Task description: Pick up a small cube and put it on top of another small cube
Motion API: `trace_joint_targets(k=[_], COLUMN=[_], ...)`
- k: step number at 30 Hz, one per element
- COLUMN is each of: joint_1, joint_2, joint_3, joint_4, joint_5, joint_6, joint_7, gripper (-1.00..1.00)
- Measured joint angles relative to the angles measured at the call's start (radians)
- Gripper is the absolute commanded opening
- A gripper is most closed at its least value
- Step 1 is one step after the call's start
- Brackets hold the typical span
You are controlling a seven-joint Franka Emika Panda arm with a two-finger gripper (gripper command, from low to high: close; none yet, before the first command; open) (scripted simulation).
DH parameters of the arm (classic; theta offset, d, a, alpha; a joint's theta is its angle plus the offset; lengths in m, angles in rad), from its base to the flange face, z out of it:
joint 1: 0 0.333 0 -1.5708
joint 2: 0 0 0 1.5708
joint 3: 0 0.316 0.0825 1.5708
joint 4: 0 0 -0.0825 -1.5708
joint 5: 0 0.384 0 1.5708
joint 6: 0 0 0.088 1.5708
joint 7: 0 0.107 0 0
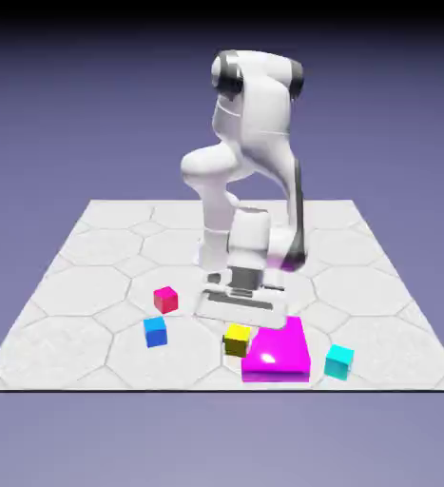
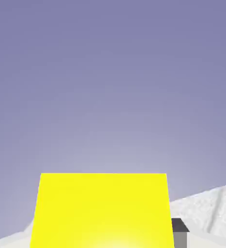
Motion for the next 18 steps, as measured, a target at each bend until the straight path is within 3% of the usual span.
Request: trace_joint_targets(k=[9,15,16,18], joint_1=[0.172,0.049,0.042,0.042], joint_2=[-0.068,0.149,0.162,0.162], joint_3=[0.05,0.155,0.161,0.161], joint_4=[-0.015,0.111,0.118,0.118], joint_5=[-0.338,-0.39,-0.393,-0.392], joint_6=[-0.002,0.094,0.1,0.1], joint_7=[0.076,0.134,0.137,0.136], gripper=[-1.0,-1.0,1.0,1.0])
